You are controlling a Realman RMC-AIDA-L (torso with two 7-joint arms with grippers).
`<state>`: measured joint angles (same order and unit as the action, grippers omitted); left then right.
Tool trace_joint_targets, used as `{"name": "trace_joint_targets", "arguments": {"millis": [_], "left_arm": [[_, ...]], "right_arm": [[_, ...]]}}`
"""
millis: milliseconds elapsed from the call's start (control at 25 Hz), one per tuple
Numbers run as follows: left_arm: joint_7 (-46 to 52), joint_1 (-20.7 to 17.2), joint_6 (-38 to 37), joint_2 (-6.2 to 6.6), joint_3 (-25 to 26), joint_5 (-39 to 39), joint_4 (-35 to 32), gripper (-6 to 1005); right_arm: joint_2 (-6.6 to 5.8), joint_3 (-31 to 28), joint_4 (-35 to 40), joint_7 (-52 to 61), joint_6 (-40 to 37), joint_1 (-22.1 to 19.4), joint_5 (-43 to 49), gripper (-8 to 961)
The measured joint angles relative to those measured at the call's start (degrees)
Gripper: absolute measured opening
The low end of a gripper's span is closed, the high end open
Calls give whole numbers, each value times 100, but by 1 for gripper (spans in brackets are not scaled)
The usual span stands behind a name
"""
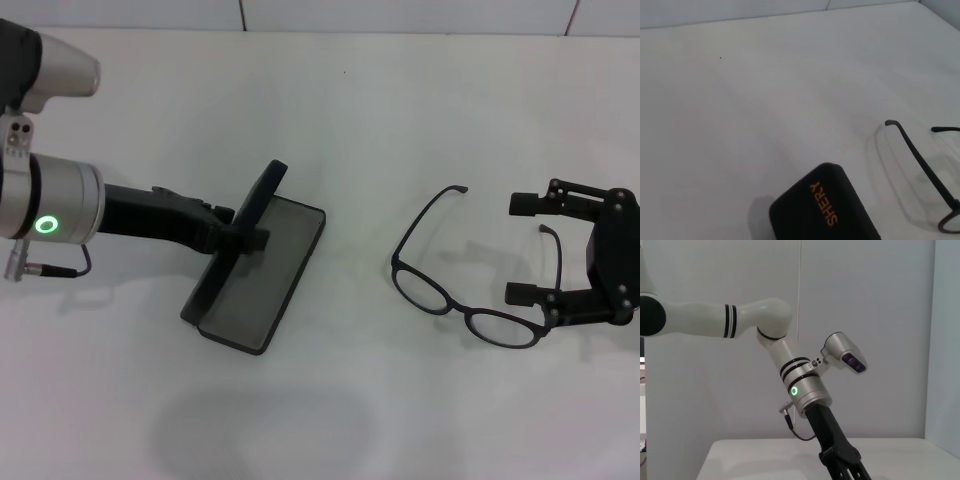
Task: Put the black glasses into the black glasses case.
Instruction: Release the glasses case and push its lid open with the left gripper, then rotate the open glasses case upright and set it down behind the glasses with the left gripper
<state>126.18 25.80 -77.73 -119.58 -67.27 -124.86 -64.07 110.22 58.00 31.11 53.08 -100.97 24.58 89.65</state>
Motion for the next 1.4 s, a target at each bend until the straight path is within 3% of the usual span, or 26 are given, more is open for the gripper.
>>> {"name": "trace_joint_targets", "arguments": {"millis": [440,520,760,960,1240,1400], "left_arm": [[-92,141,166,26,37,-180,12,555],[-147,154,239,16,11,-271,8,348],[-397,330,352,11,27,-293,8,325],[-918,623,635,12,7,-284,49,200],[-1407,1546,906,12,-33,-330,584,197],[-1736,1815,1111,0,-309,-341,636,200]], "right_arm": [[-22,0,0,0,7,3,-1,871],[-25,0,0,-2,8,3,-1,871],[-24,25,0,-89,7,-18,2,870],[28,42,0,-225,-56,-70,15,870],[108,50,0,-509,-63,-160,79,871],[152,19,-9,-690,-63,-227,86,871]]}}
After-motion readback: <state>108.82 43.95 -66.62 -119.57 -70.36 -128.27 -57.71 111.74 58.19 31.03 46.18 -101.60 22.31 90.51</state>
